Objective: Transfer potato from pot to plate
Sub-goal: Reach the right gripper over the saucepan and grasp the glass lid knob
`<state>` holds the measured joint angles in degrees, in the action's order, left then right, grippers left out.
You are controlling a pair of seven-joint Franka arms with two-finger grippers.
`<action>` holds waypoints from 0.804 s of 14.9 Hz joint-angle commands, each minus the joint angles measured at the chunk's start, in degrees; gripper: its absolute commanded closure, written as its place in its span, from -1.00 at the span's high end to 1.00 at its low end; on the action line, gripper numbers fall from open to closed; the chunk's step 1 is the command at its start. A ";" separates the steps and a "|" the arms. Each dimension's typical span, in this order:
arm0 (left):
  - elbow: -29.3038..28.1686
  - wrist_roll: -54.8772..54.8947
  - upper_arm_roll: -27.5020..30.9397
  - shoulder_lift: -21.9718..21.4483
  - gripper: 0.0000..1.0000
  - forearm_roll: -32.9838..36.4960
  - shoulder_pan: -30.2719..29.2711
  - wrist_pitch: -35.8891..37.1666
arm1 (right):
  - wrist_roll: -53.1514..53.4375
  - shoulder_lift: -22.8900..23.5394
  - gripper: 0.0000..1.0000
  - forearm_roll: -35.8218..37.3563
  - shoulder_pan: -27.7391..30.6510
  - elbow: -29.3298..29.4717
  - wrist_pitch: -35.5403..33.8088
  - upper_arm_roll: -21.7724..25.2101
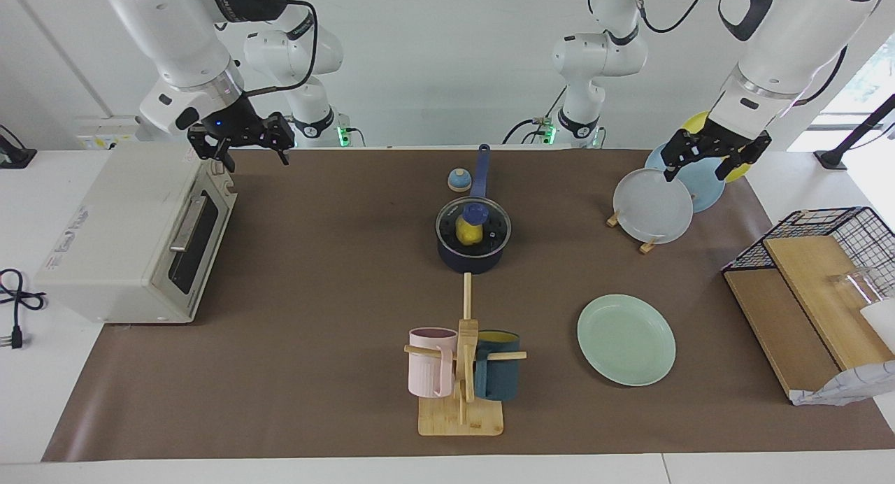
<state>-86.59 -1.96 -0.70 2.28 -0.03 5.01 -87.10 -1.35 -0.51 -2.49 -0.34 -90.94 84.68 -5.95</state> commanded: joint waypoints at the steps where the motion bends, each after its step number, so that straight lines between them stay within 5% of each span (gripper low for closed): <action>1: -1.22 0.29 -0.27 -1.13 1.00 -0.85 -0.62 -0.26 | 2.74 4.45 1.00 -0.15 -3.51 6.02 -0.92 -0.20; 7: -1.22 0.29 -0.27 -1.13 1.00 -0.85 -0.62 -0.35 | 17.39 13.86 1.00 1.79 -20.02 13.94 1.44 -0.20; 12: -1.22 0.29 -0.27 -1.13 1.00 -0.85 -0.62 -0.26 | 31.65 19.31 1.00 1.88 -29.79 13.52 13.29 -0.20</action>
<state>-86.59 -1.96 -0.70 2.28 -0.03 5.01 -87.10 26.40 16.41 -1.56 -27.83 -78.67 93.94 -6.25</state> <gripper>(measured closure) 0.000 0.000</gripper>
